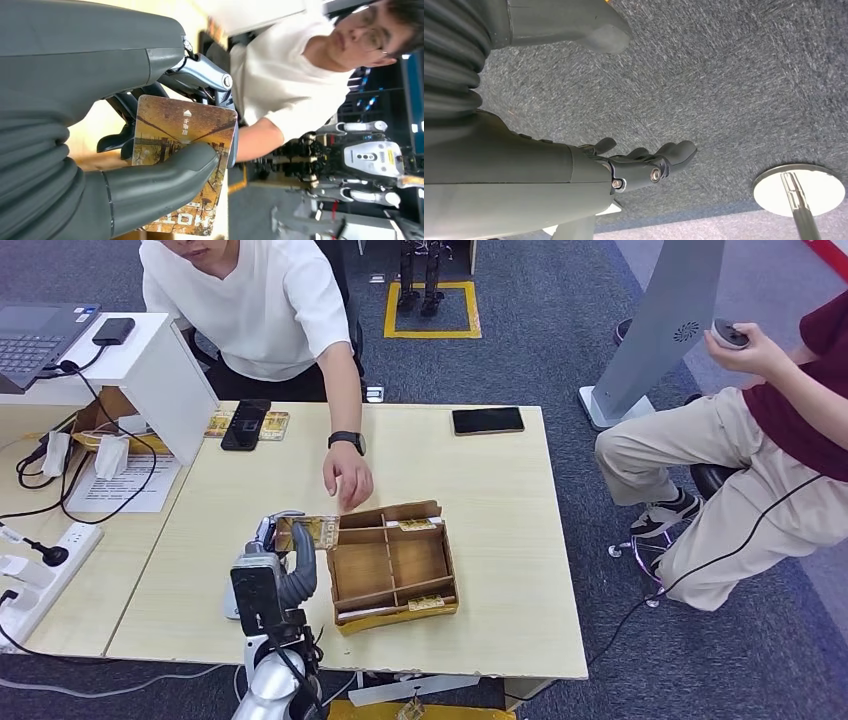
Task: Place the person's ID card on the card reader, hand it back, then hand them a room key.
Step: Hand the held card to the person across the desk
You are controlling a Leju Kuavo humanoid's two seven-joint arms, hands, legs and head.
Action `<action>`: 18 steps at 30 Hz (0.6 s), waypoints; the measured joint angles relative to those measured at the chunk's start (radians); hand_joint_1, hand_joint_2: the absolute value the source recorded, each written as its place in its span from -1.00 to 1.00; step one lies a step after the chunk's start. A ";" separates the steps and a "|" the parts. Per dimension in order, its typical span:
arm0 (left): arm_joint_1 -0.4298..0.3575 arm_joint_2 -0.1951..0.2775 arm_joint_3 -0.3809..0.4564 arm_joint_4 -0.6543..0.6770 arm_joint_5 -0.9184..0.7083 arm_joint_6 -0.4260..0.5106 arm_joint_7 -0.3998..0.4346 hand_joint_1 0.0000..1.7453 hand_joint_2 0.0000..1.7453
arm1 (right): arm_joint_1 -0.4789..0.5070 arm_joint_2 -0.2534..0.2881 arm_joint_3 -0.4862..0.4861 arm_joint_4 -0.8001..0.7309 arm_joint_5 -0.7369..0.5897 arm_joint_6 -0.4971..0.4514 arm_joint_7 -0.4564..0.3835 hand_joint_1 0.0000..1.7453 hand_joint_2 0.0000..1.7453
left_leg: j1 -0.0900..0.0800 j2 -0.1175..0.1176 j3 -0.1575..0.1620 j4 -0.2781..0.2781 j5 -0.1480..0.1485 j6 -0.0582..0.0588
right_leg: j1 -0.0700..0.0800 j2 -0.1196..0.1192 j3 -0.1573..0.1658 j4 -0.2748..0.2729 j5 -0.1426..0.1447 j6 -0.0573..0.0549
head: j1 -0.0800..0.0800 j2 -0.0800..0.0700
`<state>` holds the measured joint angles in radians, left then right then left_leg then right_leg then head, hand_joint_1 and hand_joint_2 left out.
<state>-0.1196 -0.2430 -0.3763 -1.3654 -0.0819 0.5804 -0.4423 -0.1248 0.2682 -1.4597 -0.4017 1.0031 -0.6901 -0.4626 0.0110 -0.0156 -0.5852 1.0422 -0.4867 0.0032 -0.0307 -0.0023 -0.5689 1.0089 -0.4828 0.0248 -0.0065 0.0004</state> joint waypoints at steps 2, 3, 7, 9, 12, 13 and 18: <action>-0.017 -0.003 -0.003 -0.017 0.064 -0.014 0.016 1.00 1.00 | -0.001 0.000 -0.004 -0.002 0.008 0.000 0.002 -1.00 1.00 | 0.000 0.000 0.000 0.000 0.000 0.000 | 0.000 0.000 0.000 0.000 0.000 0.000 | 0.000 0.000; -0.026 -0.005 -0.003 -0.021 0.087 -0.016 0.023 1.00 1.00 | -0.001 0.000 -0.005 -0.002 0.015 0.000 0.003 -1.00 1.00 | 0.000 0.000 0.000 0.000 0.000 0.000 | 0.000 0.000 0.000 0.000 0.000 0.000 | 0.000 0.000; -0.072 -0.007 -0.003 -0.017 0.209 -0.022 0.068 1.00 1.00 | -0.003 0.002 -0.015 -0.006 0.053 0.000 0.008 -1.00 1.00 | 0.000 0.000 0.000 0.000 0.000 0.000 | 0.000 0.000 0.000 0.000 0.000 0.000 | 0.000 0.000; -0.108 -0.008 -0.003 0.005 0.285 -0.025 0.102 1.00 1.00 | -0.007 0.003 -0.025 -0.008 0.066 0.000 0.003 -1.00 1.00 | 0.000 0.000 0.000 0.000 0.000 0.000 | 0.000 0.000 0.000 0.000 0.000 0.000 | 0.000 0.000; -0.153 -0.009 -0.001 0.038 0.340 -0.019 0.137 1.00 1.00 | -0.012 0.003 -0.032 -0.007 0.074 0.000 -0.002 -1.00 1.00 | 0.000 0.000 0.000 0.000 0.000 0.000 | 0.000 0.000 0.000 0.000 0.001 0.000 | 0.000 0.000; -0.167 -0.009 -0.001 0.051 0.348 -0.015 0.144 1.00 1.00 | -0.013 0.003 -0.033 -0.007 0.076 0.000 -0.001 -1.00 1.00 | 0.000 0.000 0.000 0.000 0.000 0.000 | 0.000 0.000 0.000 0.000 0.001 0.000 | 0.000 0.000; -0.239 -0.009 0.003 0.111 0.355 0.008 0.160 1.00 1.00 | -0.020 0.003 -0.041 -0.007 0.084 0.000 0.000 -1.00 1.00 | 0.000 0.000 0.000 0.000 0.000 0.000 | 0.000 0.000 0.000 0.000 0.001 0.000 | 0.000 0.000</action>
<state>-0.3587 -0.2524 -0.3734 -1.2545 0.2732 0.5880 -0.2818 -0.1453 0.2716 -1.5010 -0.4089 1.0874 -0.6901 -0.4623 0.0110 -0.0158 -0.5855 1.0424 -0.4863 0.0035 -0.0306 -0.0021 -0.5691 1.0089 -0.4821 0.0243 -0.0065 0.0004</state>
